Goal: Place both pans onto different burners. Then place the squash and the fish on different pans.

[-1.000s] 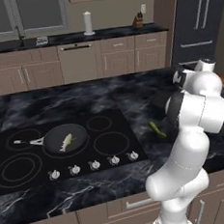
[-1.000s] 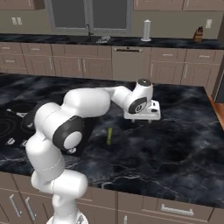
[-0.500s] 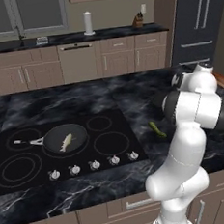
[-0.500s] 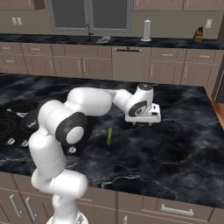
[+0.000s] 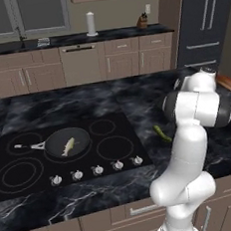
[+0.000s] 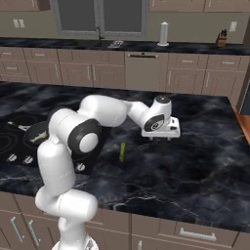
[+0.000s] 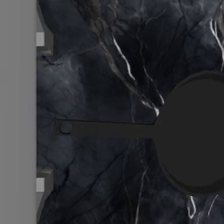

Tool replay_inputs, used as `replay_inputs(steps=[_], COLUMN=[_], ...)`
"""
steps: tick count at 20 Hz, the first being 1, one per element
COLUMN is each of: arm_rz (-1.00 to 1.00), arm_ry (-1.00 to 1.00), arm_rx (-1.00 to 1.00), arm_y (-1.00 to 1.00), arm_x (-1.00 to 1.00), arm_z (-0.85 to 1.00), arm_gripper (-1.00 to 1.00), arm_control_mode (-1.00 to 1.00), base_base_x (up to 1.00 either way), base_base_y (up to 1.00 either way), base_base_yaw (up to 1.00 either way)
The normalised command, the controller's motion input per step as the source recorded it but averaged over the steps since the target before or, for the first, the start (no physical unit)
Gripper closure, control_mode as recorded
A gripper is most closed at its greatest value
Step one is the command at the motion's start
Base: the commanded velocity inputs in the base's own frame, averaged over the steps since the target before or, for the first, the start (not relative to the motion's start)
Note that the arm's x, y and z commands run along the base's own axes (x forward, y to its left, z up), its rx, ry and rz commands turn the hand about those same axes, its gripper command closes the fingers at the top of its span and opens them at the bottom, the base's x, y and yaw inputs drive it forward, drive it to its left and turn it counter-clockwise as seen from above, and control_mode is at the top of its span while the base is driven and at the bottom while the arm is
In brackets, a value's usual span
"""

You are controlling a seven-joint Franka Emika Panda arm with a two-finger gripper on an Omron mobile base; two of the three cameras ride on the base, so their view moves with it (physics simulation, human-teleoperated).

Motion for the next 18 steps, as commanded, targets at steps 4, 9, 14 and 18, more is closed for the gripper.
replay_inputs(steps=[4, 9, 14, 18], arm_rz=[0.00, 0.00, 0.00, 0.00], arm_ry=[0.00, 0.00, 0.00, 0.00], arm_rx=[0.00, 0.00, 0.00, 0.00], arm_y=[-0.21, -0.06, 0.00, 0.00], arm_x=[0.16, 0.09, 0.06, 0.03], arm_z=[-0.17, -0.27, -0.27, -0.24], arm_gripper=[-1.00, -1.00, -1.00, -1.00], arm_control_mode=[-1.00, -1.00, -1.00, -1.00], base_base_x=[0.00, 0.00, 0.00, 0.00], base_base_y=[0.00, 0.00, 0.00, 0.00], base_base_yaw=[0.00, 0.00, 0.00, 0.00])
